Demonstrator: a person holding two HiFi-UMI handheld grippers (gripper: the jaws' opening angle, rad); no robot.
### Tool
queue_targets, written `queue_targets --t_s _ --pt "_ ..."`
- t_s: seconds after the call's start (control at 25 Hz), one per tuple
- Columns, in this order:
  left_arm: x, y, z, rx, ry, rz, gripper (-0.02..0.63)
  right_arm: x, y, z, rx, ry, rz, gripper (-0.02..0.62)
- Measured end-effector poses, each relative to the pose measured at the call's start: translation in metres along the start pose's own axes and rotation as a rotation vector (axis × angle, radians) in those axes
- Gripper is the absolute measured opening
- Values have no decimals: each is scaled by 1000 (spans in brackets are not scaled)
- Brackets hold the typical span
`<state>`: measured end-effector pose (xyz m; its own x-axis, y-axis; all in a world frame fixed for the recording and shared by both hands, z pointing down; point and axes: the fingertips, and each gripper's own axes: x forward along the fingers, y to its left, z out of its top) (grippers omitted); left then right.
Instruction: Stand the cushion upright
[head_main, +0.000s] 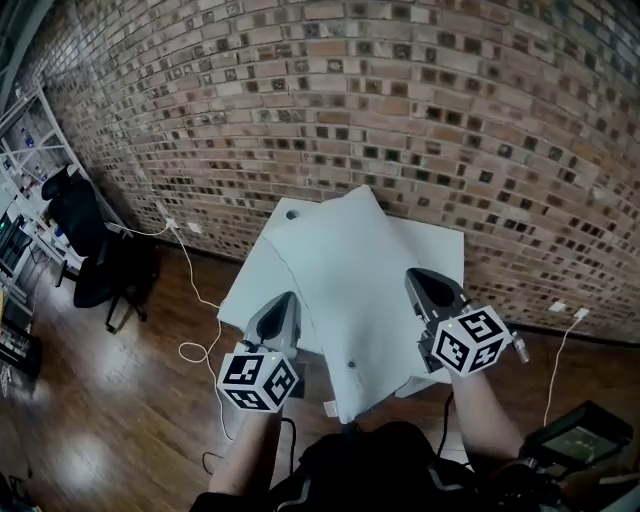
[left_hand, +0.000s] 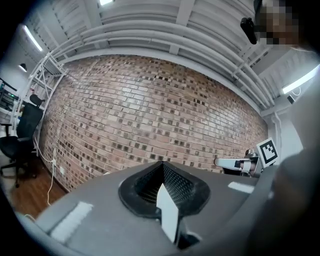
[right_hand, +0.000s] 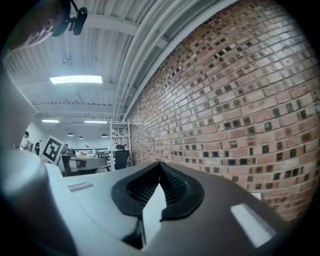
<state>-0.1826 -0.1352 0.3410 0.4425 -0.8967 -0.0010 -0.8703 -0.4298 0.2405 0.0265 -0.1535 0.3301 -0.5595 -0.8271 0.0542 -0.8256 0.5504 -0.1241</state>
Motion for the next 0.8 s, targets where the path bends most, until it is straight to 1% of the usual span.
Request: queue_targets --t_s 0.12,0.24,0.32,0.36,0.4,0.48,0.56,0.6,0.64,0.68,0.72,0.8 --pt "15 17 -6 -12 7 25 6 13 -20 1 -2 27 -12 9" --pt "33 32 -15 -46 32 20 6 28 -44 8 -7 42 -28 20" --pt "44 40 -17 -46 43 24 6 42 -56 10 -9 47 -14 29" --pt "48 44 -17 -39 42 30 6 49 -61 7 -8 57 6 37" --pt "51 47 -17 -31 35 39 6 56 -65 1 -5 79 34 56" --pt "57 55 -20 -24 34 59 6 69 -73 -14 5 148 93 151" --pt "67 64 -33 -38 82 73 6 80 -87 -28 12 208 128 232" --pt "74 68 -41 -50 117 76 6 87 -97 -33 16 231 133 260" --pt "82 72 -50 -61 151 77 61 93 -107 -37 20 250 132 283" --pt "90 76 -58 -68 180 81 176 100 -119 -42 26 268 129 307" --pt "97 80 -67 -72 203 89 215 107 -132 -48 32 285 123 319" --pt "111 88 -89 -95 251 103 235 119 -157 -64 48 328 106 330"
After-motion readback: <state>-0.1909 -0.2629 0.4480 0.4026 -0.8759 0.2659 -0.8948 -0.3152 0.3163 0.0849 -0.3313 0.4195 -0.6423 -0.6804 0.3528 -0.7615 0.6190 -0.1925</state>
